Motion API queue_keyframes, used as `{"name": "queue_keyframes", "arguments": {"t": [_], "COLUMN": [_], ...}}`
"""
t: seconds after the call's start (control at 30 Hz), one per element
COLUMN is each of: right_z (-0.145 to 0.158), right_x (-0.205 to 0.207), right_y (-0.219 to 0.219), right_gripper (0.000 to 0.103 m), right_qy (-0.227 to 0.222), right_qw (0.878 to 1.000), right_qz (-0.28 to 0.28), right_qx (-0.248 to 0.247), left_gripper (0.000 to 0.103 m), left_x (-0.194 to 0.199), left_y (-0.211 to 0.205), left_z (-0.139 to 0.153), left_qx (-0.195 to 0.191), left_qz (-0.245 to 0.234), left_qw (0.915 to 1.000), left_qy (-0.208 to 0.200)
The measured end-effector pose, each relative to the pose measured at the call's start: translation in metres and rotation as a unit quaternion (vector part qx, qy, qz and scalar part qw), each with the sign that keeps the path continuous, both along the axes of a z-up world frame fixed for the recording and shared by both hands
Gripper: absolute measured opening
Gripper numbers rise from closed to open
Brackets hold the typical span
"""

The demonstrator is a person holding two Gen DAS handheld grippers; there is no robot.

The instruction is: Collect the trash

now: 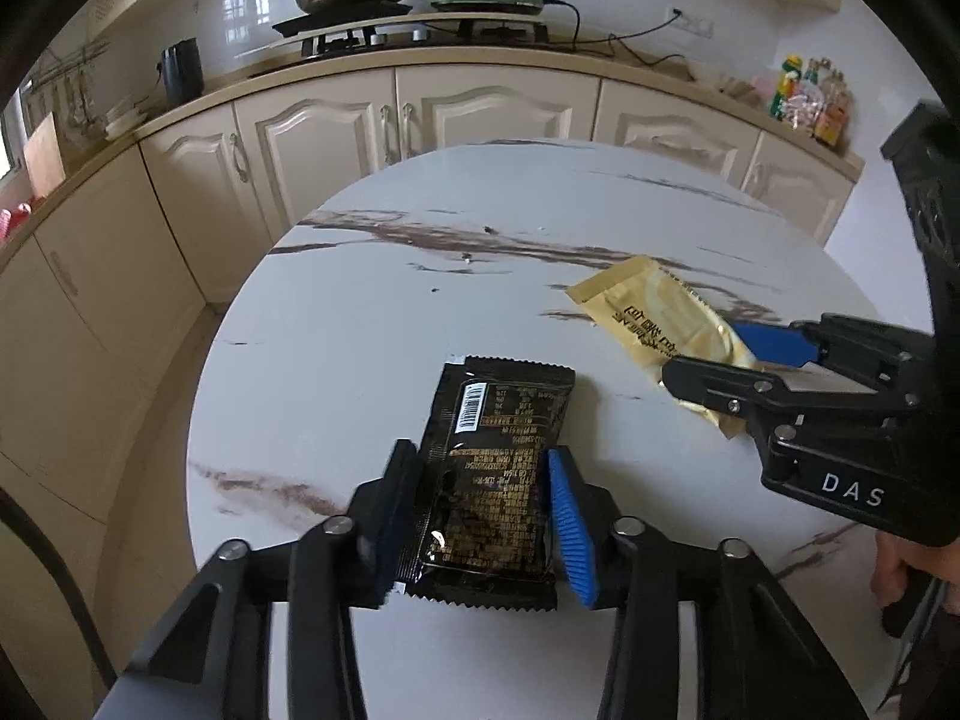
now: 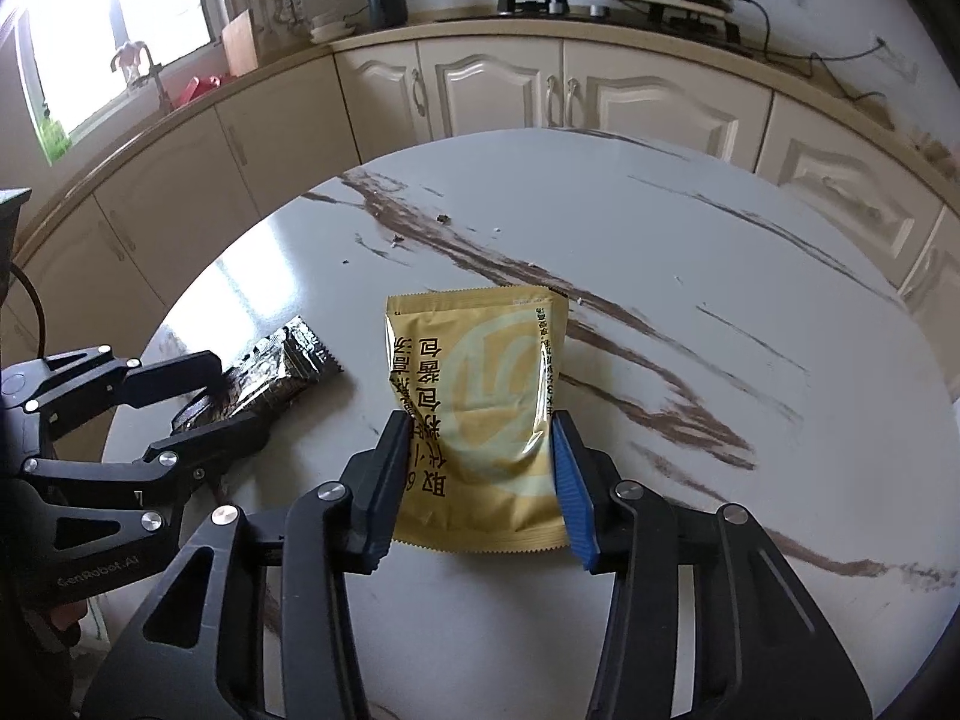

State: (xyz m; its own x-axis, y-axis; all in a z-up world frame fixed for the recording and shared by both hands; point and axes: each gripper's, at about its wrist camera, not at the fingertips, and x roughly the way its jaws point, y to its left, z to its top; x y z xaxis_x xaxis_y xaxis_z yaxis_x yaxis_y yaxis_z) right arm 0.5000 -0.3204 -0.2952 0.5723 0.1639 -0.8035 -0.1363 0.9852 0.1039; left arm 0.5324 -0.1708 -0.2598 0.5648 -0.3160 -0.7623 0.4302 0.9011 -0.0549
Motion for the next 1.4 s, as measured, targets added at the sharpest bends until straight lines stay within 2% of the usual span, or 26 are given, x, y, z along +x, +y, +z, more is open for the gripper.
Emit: {"name": "queue_keyframes", "arguments": {"t": [0.13, 0.17, 0.57, 0.83, 1.0, 1.13, 1.3, 1.4], "right_z": [0.001, 0.003, 0.016, 0.039, 0.059, 0.072, 0.083, 0.080], "right_x": [-0.002, -0.003, -0.009, -0.018, -0.027, -0.033, -0.041, -0.042], "right_y": [0.000, 0.001, 0.003, 0.022, 0.052, 0.089, 0.165, 0.219], "right_gripper": [0.043, 0.043, 0.043, 0.043, 0.043, 0.043, 0.043, 0.043], "right_qy": [0.000, -0.005, -0.014, -0.033, -0.050, -0.060, -0.071, -0.072], "right_qw": [1.000, 1.000, 0.999, 0.998, 0.998, 0.996, 0.992, 0.988], "right_qz": [-0.002, -0.003, -0.007, 0.003, 0.019, 0.042, 0.095, 0.128], "right_qx": [0.015, 0.015, 0.043, 0.051, 0.044, 0.050, 0.053, 0.056], "left_gripper": [0.020, 0.007, 0.004, 0.004, 0.004, 0.004, 0.004, 0.004], "left_x": [0.002, 0.003, 0.002, -0.020, -0.044, -0.067, -0.097, -0.110], "left_y": [0.011, 0.016, 0.047, 0.072, 0.101, 0.140, 0.212, 0.266], "left_z": [0.000, 0.001, 0.005, 0.032, 0.044, 0.054, 0.056, 0.044], "left_qx": [-0.025, -0.036, -0.082, -0.100, -0.104, -0.112, -0.112, -0.102], "left_qz": [0.002, 0.001, 0.014, 0.016, 0.035, 0.057, 0.110, 0.164], "left_qw": [0.9997, 0.9993, 0.9963, 0.9949, 0.9936, 0.9912, 0.9859, 0.9794], "left_qy": [0.001, 0.005, 0.023, -0.004, -0.023, -0.041, -0.058, -0.059]}}
